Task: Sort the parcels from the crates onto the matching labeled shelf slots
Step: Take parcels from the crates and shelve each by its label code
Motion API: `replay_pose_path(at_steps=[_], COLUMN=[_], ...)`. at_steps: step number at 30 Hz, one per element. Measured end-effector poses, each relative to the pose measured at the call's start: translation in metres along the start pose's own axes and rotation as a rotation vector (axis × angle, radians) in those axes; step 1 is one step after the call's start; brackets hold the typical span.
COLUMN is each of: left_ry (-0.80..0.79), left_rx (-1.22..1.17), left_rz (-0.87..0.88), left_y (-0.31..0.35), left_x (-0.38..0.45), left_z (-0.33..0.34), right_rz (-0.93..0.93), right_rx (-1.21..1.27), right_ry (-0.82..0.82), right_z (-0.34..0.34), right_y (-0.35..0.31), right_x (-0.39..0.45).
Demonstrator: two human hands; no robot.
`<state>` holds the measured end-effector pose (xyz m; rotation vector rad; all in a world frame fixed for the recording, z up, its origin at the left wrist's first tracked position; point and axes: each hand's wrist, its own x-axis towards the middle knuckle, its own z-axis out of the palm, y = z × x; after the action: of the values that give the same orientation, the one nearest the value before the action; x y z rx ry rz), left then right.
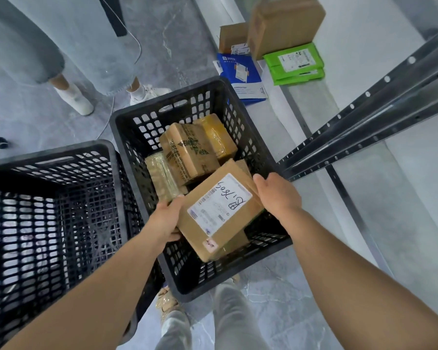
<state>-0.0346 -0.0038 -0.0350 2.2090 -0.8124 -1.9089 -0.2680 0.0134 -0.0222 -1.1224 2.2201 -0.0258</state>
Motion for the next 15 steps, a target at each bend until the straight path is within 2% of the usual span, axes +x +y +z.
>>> replay_pose_path(at_steps=[2,4,7,10,12,15], left_ry=[0.071,0.092,0.06,0.022,0.024,0.034], left_rx=[-0.081,-0.08,0.023,0.05,-0.068,-0.256], left_rz=[0.086,0.105,0.001,-0.08,-0.028,0.108], left_y=[0.0,0.0,-0.001,-0.002,-0.002,-0.002], left_x=[0.005,0.005,0.002,-0.001,0.0,0.002], left_z=[-0.003,-0.004,-0.002,0.001,0.002,0.002], right_rz=[0.074,0.094,-0.048,-0.158,-0.15,-0.102], right_rx=[-0.118,-0.076,0.137,0.144,0.11,0.098], right_ry=[0.003,0.01,-0.071,-0.22,-0.289,-0.298], right_z=[0.0,0.003,0.006,0.008,0.013,0.017], right_y=[0.008,0.014,0.013,0.005,0.006,0.01], right_x=[-0.003,-0.006,-0.01,-0.012,-0.012,-0.016])
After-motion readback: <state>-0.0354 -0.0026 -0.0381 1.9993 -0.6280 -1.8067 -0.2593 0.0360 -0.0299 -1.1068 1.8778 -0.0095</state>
